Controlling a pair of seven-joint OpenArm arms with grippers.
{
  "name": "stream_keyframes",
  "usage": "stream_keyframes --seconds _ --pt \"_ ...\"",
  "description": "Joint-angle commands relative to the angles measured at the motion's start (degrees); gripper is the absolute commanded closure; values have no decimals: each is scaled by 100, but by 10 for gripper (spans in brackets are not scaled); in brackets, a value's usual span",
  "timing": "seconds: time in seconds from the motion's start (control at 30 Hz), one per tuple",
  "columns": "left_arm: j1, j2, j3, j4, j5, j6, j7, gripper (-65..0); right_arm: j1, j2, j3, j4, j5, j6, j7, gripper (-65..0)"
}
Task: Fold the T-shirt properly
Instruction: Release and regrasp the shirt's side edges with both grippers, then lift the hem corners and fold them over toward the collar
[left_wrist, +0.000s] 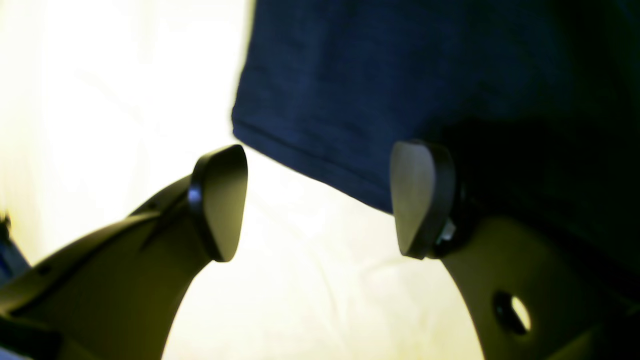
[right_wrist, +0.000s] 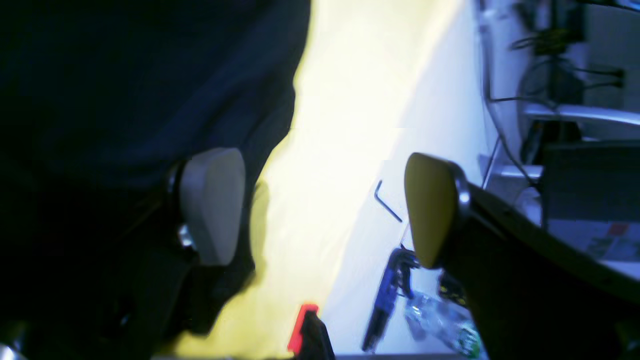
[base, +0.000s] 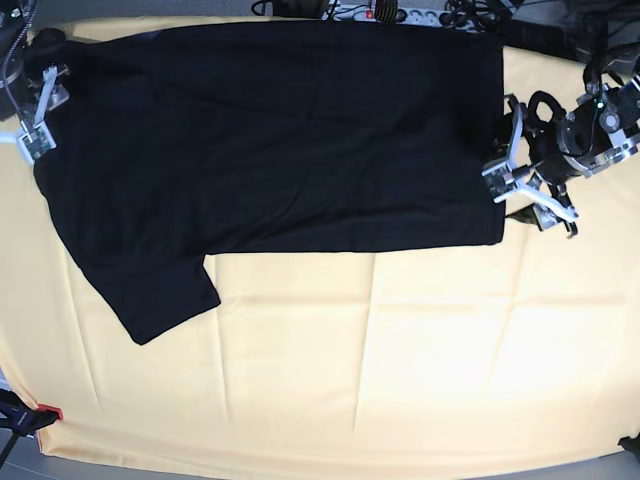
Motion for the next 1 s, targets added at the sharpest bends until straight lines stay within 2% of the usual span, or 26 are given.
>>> stream_keyframes --seconds 0.0,0.13,0.3,0.4,0.47,0.57,0.67,0.97 --pt "-79 90 -243 -162 -9 120 -55 -447 81 83 116 70 -79 -72 68 -510" --pt "-42 1152 -1292 -1239 -619 81 13 -447 431 83 155 -131 37 -59 127 -510" --pt "-37 2562 -3217 -2686 -2267 -815 203 -447 881 85 155 -765 531 195 155 -510" --pt "-37 3176 -4212 -3359 -3165 -1281 575 -447 1217 85 155 -1246 708 363 162 -510" --pt "-33 3368 -4400 -3762 -3554 -1523 793 -447 1471 85 155 -1552 907 533 181 -510" --pt "-33 3512 -4293 -4253 -3989 -1965 962 -447 1827 83 155 -1895 1220 813 216 -510" --pt "-63 3617 -4081 -4485 -4129 -2111 970 -447 2090 85 155 -2022 1381 990 214 -510" --pt "-234 3692 -3283 -4498 -4234 -2575 1038 -436 2297 68 155 -2022 1971 1047 389 -510"
